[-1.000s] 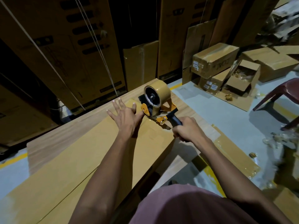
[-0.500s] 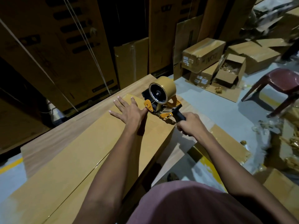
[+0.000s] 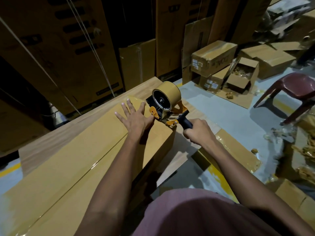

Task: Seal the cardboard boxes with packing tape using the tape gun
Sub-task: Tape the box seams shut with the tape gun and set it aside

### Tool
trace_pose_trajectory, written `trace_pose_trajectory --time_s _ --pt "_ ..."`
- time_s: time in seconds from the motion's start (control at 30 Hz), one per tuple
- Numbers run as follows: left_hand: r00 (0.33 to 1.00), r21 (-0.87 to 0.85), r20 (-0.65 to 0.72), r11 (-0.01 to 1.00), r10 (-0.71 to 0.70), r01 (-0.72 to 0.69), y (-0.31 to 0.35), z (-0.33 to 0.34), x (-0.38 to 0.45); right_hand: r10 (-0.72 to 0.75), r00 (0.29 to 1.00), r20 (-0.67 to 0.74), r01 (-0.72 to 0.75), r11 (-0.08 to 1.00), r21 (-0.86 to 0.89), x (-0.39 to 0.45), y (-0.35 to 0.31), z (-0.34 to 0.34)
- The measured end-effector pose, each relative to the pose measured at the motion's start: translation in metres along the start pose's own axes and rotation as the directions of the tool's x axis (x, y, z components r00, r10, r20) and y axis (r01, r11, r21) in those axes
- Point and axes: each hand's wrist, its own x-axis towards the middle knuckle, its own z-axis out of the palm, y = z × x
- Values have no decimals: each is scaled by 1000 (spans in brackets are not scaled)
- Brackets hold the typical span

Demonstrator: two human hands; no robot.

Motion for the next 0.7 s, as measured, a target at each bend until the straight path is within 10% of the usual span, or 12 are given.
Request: trace_pose_trajectory --time_s 0.3,0.47,0.7 --pt "991 -150 -31 981 -127 121 18 0 -12 -56 992 111 55 998 19 -11 36 -25" --pt "977 -223 -213 974 -2 -47 46 5 -31 -151 981 122 158 986 -49 -13 49 -23" --pt "999 -275 -21 960 48 -52 29 22 -13 -178 969 169 169 983 68 -16 61 -34"
